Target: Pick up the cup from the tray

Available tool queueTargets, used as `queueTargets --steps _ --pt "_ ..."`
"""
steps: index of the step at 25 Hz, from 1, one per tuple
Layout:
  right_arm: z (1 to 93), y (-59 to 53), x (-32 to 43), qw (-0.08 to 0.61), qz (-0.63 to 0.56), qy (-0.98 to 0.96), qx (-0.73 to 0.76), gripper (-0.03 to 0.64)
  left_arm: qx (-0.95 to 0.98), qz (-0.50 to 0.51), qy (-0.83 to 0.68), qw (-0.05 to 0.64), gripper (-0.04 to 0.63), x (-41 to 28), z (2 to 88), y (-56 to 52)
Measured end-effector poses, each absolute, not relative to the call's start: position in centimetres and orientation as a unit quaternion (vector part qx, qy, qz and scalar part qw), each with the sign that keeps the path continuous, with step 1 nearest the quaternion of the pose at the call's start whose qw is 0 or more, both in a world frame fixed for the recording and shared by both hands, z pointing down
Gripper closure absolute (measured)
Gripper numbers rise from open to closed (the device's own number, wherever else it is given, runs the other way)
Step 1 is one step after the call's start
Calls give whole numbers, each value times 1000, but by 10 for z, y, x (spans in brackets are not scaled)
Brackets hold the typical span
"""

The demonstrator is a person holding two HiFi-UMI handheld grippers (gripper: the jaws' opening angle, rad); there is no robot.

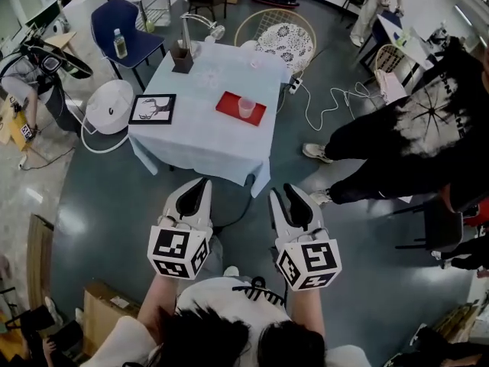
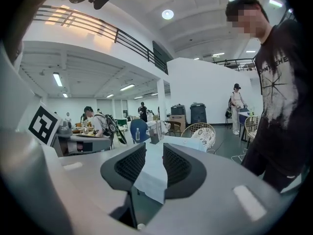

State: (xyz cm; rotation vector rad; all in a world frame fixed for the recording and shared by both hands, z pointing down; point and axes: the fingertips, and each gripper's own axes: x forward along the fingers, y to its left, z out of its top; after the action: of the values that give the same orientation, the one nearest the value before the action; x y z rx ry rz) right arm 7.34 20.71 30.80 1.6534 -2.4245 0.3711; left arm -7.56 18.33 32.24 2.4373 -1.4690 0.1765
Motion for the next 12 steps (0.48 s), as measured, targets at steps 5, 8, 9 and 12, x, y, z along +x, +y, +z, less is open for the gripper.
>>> queueTargets --steps 5,8,9,12 --pt "308 164 62 90 137 -811 562 473 851 66 -500 145 595 -85 319 136" --pt "312 140 53 97 142 -804 569 471 856 72 -489 149 595 -93 322 110" --pt "312 132 51 97 144 -801 572 471 859 75 -484 148 595 -94 323 103" --pt "313 111 42 101 143 -797 578 465 864 82 -474 151 595 -100 325 79"
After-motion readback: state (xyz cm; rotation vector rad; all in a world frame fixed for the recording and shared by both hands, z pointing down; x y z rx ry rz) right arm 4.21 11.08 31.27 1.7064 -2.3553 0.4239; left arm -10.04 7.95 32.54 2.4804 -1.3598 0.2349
